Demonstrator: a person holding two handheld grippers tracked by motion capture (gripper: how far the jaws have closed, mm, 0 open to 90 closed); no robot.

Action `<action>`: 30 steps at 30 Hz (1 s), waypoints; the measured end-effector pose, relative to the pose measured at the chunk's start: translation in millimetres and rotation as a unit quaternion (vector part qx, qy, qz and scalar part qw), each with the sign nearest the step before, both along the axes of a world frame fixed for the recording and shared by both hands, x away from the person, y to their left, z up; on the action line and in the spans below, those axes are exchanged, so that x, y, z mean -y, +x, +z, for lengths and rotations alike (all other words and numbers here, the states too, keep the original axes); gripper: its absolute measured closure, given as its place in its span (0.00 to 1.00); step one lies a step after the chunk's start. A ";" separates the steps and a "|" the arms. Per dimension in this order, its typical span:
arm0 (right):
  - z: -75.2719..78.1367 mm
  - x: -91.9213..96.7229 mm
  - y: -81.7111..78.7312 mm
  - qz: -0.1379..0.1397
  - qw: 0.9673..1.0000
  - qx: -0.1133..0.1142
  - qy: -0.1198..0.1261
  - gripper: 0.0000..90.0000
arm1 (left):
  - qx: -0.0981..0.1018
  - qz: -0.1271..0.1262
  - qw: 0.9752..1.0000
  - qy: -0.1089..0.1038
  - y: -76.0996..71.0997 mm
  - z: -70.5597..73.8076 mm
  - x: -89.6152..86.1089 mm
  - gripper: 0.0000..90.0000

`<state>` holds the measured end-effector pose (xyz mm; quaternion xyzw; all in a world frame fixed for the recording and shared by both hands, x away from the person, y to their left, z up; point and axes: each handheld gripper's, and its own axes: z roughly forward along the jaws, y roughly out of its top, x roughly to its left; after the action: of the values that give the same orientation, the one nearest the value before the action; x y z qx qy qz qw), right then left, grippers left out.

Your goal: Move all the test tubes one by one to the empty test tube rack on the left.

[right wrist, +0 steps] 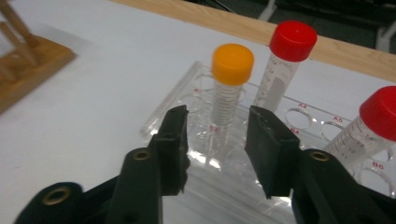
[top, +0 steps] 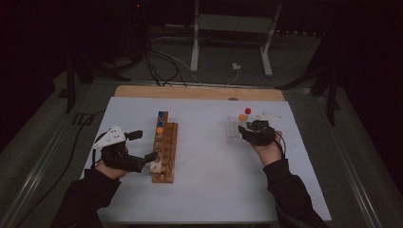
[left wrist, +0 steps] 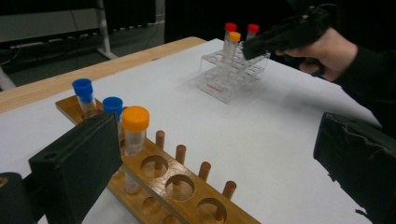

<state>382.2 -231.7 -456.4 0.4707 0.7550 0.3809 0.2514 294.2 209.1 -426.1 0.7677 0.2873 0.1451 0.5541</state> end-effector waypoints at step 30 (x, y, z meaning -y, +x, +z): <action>19.3 -8.9 14.6 -0.004 1.000 0.018 -0.013 0.83 | -0.005 -0.011 1.000 -0.001 1.2 5.1 2.7 0.02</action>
<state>396.8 -222.8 -437.2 0.4630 0.7535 0.3787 0.2728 295.4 206.4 -421.0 0.7708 0.2818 0.1343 0.5553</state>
